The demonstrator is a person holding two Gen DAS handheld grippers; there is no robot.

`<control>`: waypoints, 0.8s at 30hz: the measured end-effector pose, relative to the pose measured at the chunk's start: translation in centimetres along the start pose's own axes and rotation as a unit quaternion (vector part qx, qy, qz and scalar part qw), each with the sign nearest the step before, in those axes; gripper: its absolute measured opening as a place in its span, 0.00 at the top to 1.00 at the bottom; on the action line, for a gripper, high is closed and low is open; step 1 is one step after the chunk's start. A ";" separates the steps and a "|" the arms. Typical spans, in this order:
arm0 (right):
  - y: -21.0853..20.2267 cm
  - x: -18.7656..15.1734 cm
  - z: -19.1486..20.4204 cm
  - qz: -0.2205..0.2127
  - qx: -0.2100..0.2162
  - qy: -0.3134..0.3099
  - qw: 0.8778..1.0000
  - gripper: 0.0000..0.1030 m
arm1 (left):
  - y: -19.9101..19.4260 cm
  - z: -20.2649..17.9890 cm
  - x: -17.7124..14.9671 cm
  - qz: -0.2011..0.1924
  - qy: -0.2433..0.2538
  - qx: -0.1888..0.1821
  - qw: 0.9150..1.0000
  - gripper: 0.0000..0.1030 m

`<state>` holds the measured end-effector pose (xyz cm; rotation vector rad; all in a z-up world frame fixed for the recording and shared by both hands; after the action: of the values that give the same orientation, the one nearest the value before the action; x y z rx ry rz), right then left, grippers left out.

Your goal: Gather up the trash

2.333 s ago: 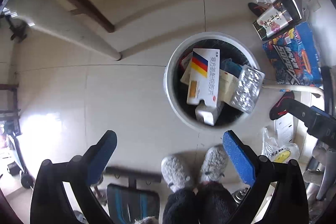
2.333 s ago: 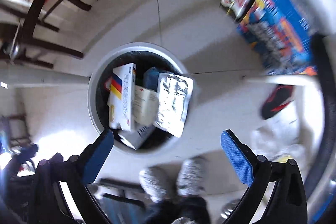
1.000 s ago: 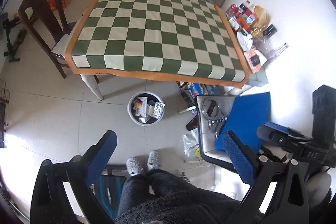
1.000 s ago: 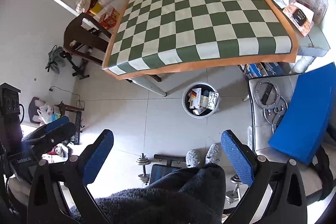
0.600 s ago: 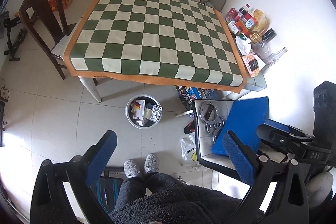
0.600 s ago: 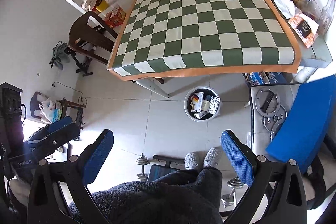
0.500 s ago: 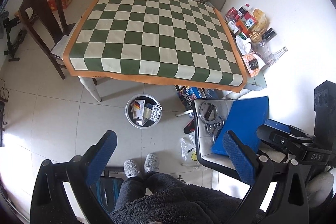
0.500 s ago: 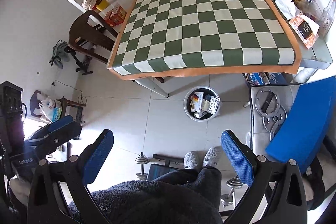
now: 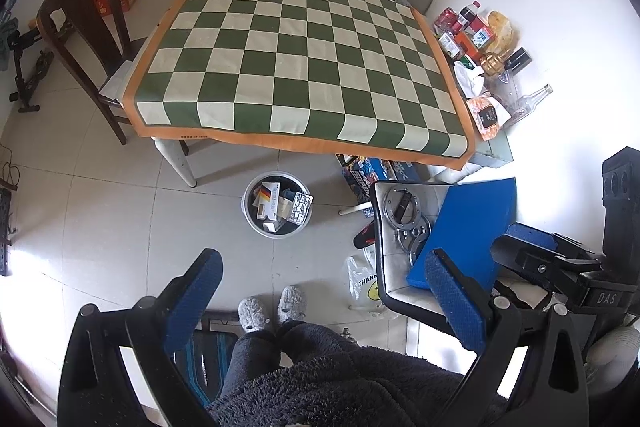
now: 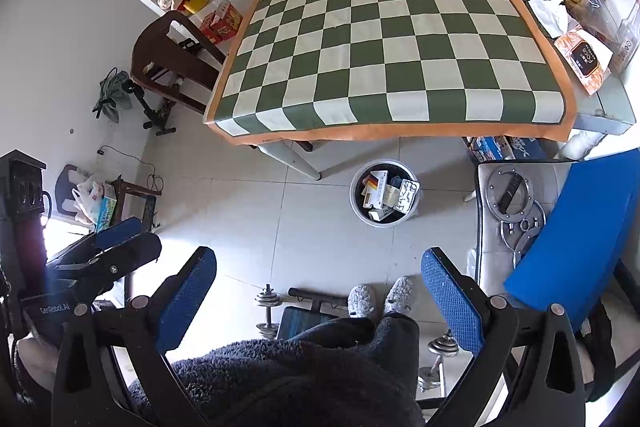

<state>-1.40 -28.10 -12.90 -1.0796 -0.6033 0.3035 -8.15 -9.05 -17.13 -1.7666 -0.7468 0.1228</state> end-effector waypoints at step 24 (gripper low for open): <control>0.7 -0.8 -0.2 0.017 0.004 -0.011 1.000 0.00 | 0.2 -0.3 -1.3 0.010 -0.006 0.002 1.000 0.00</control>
<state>-1.86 -28.32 -13.84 -1.0803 -0.6041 0.3480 -8.98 -10.08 -17.60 -1.7707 -0.7365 0.1484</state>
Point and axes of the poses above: each gripper's, at about its wrist camera, not at the fingertips, and y roughly the way its jaws point, z to its left, x to its top, the point moved 7 cm from there along y, roughly the way its jaws point, and after that the axes turned 5 degrees about -y, right-handed, at the moved point
